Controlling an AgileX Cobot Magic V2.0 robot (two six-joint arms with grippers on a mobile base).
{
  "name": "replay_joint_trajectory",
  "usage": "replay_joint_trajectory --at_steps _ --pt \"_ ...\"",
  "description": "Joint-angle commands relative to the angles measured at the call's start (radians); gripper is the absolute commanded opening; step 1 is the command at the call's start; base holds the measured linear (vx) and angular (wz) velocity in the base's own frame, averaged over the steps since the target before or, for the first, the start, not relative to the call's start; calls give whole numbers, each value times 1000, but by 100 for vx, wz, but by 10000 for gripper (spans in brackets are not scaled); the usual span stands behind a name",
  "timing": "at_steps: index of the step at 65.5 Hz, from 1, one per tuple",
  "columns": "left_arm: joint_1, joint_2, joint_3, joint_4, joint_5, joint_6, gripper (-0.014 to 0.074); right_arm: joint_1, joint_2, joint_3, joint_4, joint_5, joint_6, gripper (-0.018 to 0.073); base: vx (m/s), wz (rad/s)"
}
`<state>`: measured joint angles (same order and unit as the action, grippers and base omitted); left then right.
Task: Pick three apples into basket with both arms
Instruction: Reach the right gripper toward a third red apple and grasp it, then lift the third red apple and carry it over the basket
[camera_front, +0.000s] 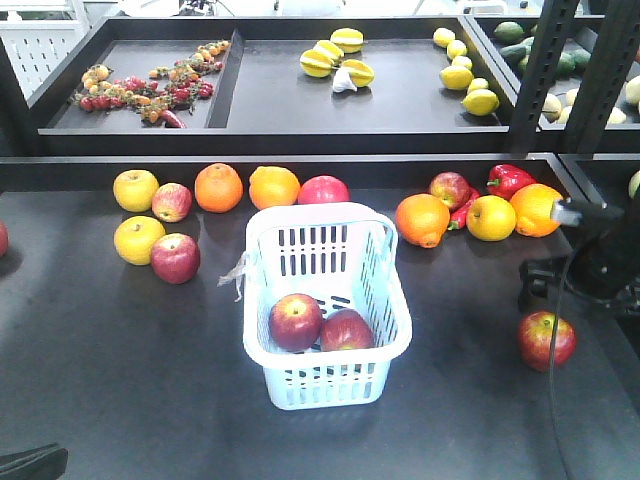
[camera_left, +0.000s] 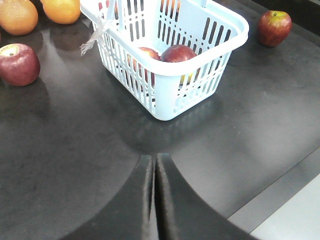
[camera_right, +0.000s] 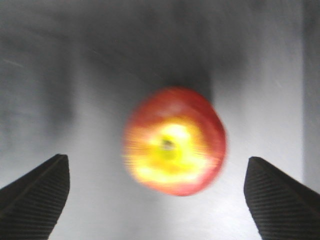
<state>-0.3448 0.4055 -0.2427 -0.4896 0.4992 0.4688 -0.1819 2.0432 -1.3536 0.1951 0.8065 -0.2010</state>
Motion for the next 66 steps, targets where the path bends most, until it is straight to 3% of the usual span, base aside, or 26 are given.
replay_joint_trajectory --at_steps 1,31,48,66 --pt "-5 7 -23 -25 -62 -10 -6 -5 -27 -27 -16 -10 9 657 0 0" --pt "-5 7 -23 -25 -62 -10 -6 -5 82 -27 -3 -31 13 588 0 0" --pt "-5 7 -23 -25 -62 -10 -6 -5 31 -27 1 -24 1 316 0 0" --pt "-5 7 -23 -25 -62 -10 -6 -5 -159 -27 36 31 -47 35 0 0"
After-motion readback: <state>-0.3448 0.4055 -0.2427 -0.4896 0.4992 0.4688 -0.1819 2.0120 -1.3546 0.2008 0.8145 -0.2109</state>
